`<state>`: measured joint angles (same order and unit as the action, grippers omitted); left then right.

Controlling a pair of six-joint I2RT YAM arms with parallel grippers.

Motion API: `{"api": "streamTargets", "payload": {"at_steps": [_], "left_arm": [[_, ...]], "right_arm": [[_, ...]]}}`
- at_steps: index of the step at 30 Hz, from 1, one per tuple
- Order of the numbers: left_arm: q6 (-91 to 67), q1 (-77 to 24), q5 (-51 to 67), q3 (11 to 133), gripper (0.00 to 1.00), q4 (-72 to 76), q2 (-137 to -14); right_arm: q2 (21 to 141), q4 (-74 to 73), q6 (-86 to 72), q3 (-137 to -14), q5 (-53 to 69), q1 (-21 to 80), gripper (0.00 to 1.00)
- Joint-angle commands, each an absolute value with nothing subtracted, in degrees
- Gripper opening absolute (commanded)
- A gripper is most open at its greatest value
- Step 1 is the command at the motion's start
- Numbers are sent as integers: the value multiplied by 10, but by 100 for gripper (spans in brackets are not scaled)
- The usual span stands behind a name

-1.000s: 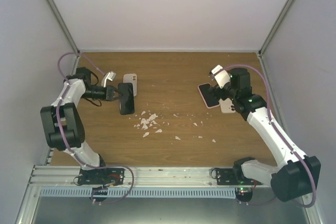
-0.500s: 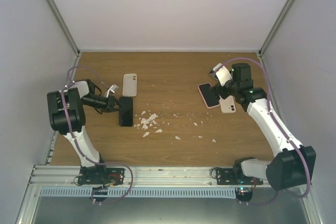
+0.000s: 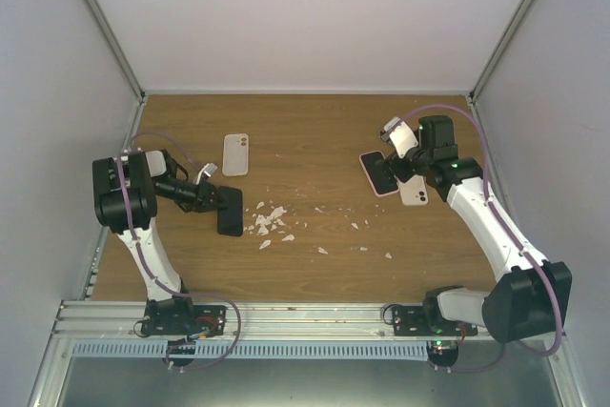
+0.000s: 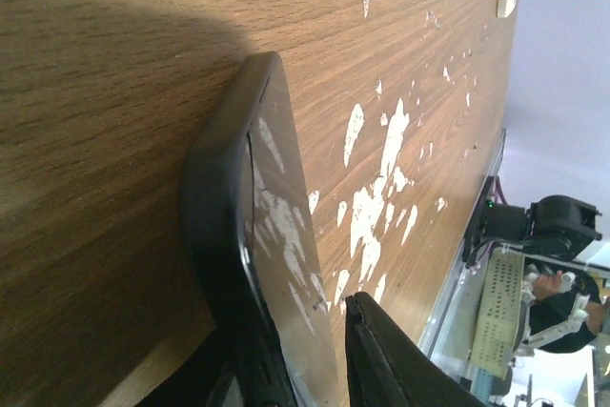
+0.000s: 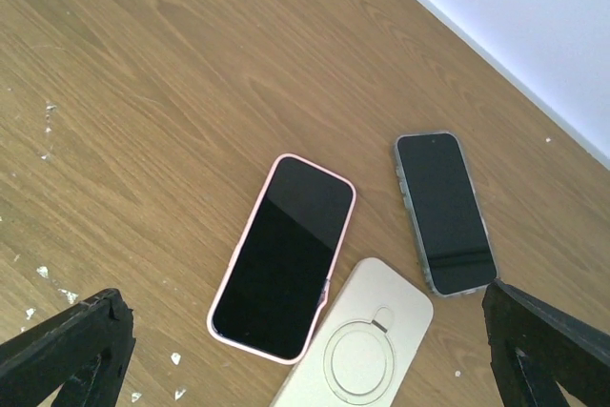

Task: Take the phone out of the phone case
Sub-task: Place the phone at the center of the board.

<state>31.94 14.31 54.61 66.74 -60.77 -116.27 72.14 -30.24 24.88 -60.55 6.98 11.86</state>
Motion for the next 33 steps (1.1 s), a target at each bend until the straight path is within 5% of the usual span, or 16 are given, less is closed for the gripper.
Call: {"api": "streamTargets", "payload": {"at_steps": [1, 16, 22, 33], "left_arm": [[300, 145, 549, 683, 28, -594, -1164], [226, 144, 509, 660, 54, -532, -1114], [201, 144, 465, 667, 98, -509, -1058], [162, 139, 379, 752, 99, -475, -919]], "right_arm": [[725, -313, 239, -618, 86, 113, 100], [713, -309, 238, -612, 83, 113, 100], [727, -294, 222, -613, 65, 113, 100], [790, -307, 188, -638, 72, 117, 100]]}}
